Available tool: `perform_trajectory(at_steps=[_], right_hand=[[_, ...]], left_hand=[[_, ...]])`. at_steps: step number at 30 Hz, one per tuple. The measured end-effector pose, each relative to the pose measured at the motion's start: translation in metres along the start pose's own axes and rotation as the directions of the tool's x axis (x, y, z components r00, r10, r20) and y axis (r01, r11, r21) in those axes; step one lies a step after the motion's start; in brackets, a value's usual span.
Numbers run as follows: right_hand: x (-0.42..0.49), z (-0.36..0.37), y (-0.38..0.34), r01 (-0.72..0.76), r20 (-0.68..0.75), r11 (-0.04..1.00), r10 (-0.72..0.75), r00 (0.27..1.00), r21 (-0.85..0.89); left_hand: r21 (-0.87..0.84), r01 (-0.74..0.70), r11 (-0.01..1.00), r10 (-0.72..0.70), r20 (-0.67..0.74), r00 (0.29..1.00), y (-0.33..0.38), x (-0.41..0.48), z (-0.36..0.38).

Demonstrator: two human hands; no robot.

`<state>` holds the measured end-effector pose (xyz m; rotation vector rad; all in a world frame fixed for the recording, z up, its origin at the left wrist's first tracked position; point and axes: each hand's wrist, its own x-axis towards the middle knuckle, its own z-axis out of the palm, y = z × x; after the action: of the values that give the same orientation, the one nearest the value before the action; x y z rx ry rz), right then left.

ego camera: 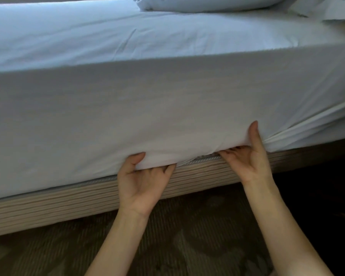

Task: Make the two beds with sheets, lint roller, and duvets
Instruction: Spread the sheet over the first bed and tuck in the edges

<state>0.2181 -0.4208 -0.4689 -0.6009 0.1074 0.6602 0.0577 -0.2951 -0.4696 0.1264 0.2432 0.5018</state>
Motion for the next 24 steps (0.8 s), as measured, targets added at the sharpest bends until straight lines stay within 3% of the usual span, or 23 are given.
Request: perform_trajectory(at_steps=[6,12,18,24], right_hand=[[0.008,-0.004,-0.001,0.014,0.027,0.997,-0.012,1.000,-0.072],[0.009,-0.005,-0.001,0.018,0.050,0.993,-0.012,0.999,-0.117],[0.007,-0.002,-0.001,0.017,0.033,0.996,-0.014,0.999,-0.093],[0.006,-0.003,-0.001,0.017,0.035,0.995,-0.014,0.999,-0.101]], left_hand=[[0.243,0.169,0.955,-0.158,-0.064,0.985,0.009,-0.036,-0.022],[0.372,0.161,0.914,-0.060,-0.269,0.961,0.015,-0.038,-0.009],[0.372,0.142,0.917,0.019,-0.396,0.918,0.008,-0.041,-0.010],[0.343,0.124,0.931,0.025,-0.399,0.917,0.011,-0.039,-0.011]])
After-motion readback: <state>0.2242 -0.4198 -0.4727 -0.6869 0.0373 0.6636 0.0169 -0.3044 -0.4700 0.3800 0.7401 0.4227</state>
